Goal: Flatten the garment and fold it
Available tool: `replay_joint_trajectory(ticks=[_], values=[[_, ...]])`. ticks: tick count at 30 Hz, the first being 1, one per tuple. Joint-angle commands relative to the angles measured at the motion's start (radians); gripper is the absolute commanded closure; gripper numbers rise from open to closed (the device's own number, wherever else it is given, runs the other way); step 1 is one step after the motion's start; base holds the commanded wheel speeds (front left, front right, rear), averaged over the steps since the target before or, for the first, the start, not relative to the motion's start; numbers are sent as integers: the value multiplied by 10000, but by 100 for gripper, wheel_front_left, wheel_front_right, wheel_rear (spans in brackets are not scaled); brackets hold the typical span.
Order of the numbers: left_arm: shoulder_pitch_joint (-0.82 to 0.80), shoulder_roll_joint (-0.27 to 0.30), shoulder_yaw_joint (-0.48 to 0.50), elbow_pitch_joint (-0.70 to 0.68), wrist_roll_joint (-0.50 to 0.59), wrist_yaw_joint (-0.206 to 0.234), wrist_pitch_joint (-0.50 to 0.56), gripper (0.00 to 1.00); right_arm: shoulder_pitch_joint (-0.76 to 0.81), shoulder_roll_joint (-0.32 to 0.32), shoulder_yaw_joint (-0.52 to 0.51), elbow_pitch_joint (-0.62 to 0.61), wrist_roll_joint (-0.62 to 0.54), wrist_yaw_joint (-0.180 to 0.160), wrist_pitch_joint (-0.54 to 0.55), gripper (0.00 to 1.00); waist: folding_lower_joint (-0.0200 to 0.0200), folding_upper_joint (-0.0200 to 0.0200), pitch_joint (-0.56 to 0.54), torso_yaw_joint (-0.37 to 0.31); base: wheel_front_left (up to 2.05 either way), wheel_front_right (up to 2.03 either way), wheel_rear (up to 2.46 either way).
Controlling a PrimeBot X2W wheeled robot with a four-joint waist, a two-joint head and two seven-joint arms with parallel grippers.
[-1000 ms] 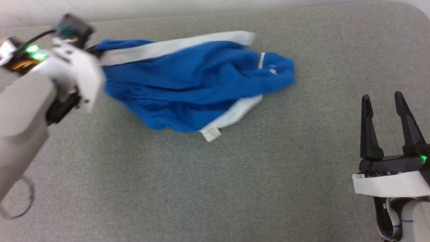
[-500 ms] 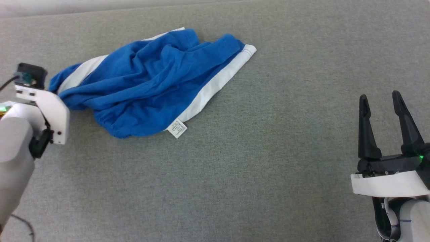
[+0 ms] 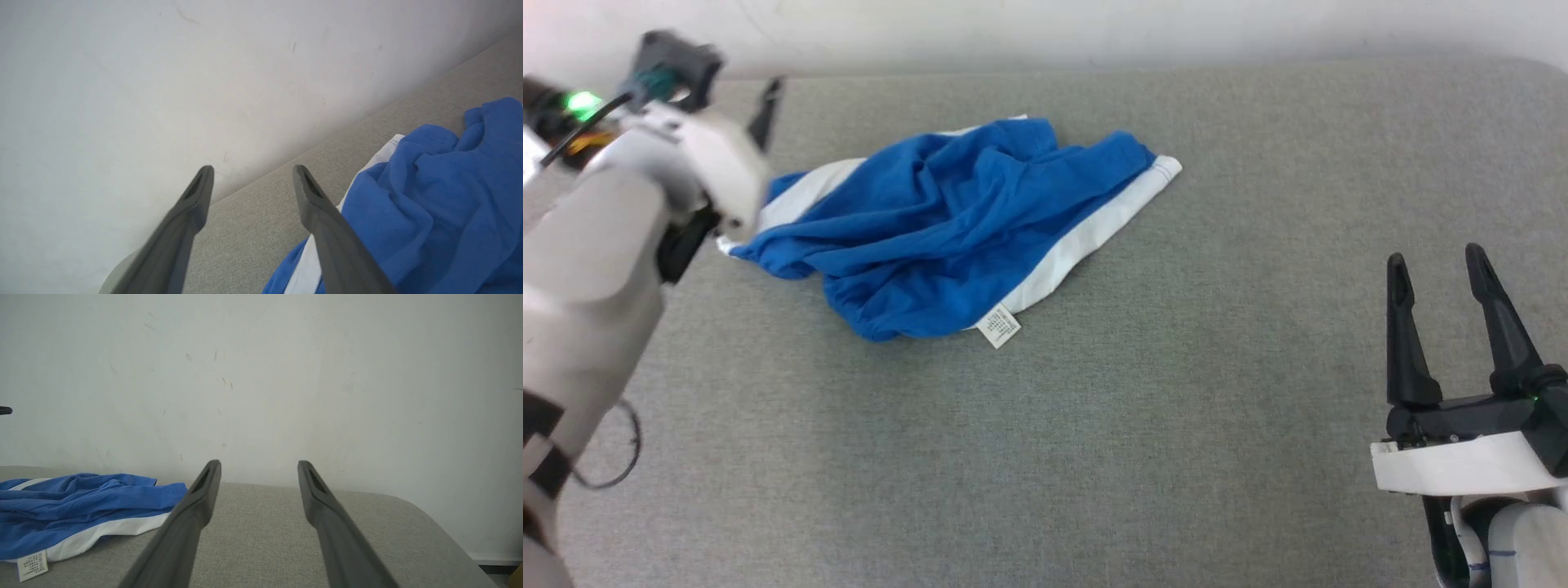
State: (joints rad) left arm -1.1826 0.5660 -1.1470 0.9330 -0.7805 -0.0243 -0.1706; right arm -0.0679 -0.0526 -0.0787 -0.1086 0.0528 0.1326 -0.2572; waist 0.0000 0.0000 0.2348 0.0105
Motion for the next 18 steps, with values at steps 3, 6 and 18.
replay_joint_trajectory(ticks=[3,6,18], values=[[-329,-320,-118,-461,-113,-485,521,0,107,24,36,51,74,-19,-46,0,0,0,-278,128,0,0,0],[-560,-570,-391,-1165,-297,-831,1476,0,115,24,56,62,159,-19,-46,0,0,0,-306,1,0,0,0],[-810,-428,-1300,-5405,-1575,-1061,6310,0,-184,24,37,23,440,-19,-46,0,0,0,407,-864,0,0,0]])
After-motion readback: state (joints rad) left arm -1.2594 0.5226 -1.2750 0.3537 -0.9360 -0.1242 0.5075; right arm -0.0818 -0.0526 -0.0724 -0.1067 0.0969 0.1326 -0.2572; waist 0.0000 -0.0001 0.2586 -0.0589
